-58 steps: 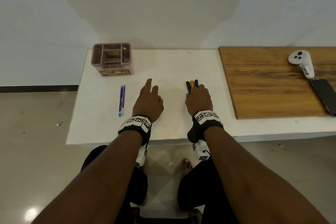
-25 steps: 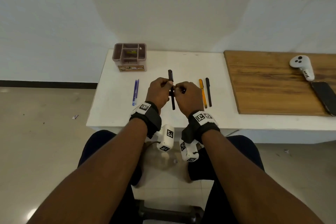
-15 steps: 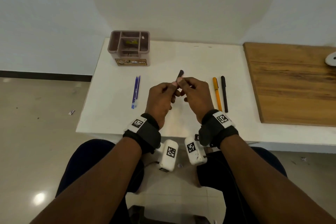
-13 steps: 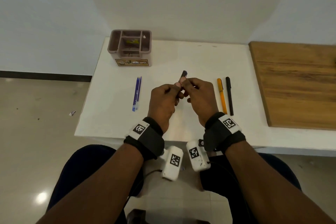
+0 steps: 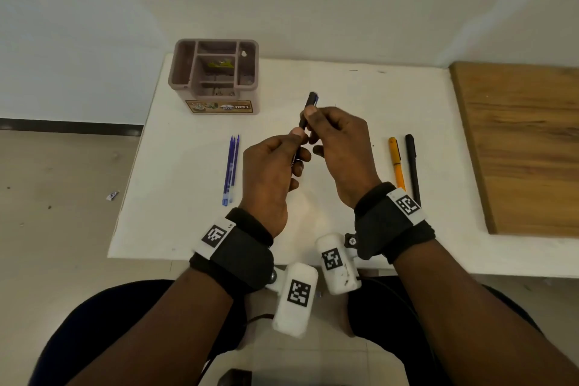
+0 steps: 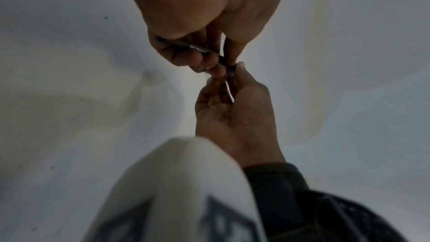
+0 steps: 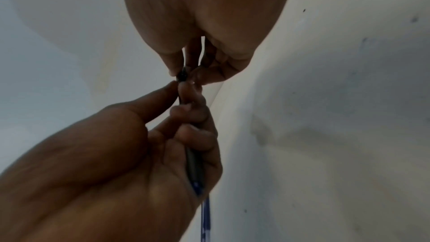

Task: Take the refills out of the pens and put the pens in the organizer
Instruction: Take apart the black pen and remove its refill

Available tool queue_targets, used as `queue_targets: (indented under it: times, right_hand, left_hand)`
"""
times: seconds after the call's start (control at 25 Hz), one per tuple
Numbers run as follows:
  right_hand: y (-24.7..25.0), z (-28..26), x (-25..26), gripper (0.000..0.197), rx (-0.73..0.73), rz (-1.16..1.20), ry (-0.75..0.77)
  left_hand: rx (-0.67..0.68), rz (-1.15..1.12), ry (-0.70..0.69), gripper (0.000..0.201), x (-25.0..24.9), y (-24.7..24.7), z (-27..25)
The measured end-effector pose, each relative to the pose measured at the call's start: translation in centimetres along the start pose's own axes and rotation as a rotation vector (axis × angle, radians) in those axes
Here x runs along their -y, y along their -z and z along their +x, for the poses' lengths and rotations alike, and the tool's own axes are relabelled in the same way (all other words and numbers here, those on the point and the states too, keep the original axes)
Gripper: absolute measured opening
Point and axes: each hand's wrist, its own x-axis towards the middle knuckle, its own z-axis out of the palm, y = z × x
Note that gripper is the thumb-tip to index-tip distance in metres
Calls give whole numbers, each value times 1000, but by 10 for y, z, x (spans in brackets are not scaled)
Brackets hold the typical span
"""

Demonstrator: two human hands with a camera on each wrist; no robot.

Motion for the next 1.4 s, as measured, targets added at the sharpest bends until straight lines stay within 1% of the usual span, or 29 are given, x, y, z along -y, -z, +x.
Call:
queue_targets:
  times: [0.12,0.16,0.2,0.24,0.32,0.4,0.52,0.6,0.68,0.76,0.84,0.92,1.0,1.08,1.16,1.24,1.4]
  right_hand:
    - [-4,16,5,27,-81,91,-41]
    - [-4,21,6,27,-98,90,-54]
    - [-3,25,5,26,-103,39,-53]
    - [-1,30,2,24,-93,-62,-41]
    - [-1,36,-8,23,-43,-354,-11]
    - [-3,38,-17,24,-5,-579,-8]
    - [-8,38,-24,25,15,-688,-35]
    - [-7,34,-22,29,15,-698,-24]
    - [-1,30,-17,36,-42,-636,9]
    - [6,20,-6,39,-70,-436,27]
    - [10,4,3,37,-17,-237,7]
    - [11,-13,5,33,18,-172,30]
    - [14,-23,4,26,6,-183,71]
    - [20,-27,2,22,-7,-251,107]
    - [25,-30,1,22,12,-333,143]
    - [29,-32,1,23,40,-383,183]
    - [35,-27,1,22,86,-361,241]
  left_hand:
    - [14,15,115,29,-1,13,7]
    - [8,8,141,28,-1,18,9]
    - [1,-9,146,27,-1,23,11]
    - [-6,-36,133,26,-1,28,12]
    - [-11,-75,87,23,-3,34,15]
    - [-24,-55,43,20,-5,35,18]
    - [-17,19,-49,18,-4,28,17]
    - [-12,52,-82,20,-2,25,15]
    - [-15,89,-95,22,0,26,14]
    - [-5,147,-124,23,0,27,13]
    - [16,264,-181,22,1,26,8]
    - [45,375,-241,20,3,22,0]
    - [63,425,-277,17,6,19,-9]
    - [68,458,-301,15,5,17,-14]
    - [73,550,-346,20,4,15,-17]
    - [110,604,-391,23,5,14,-18]
    - [185,544,-414,21,4,13,-13]
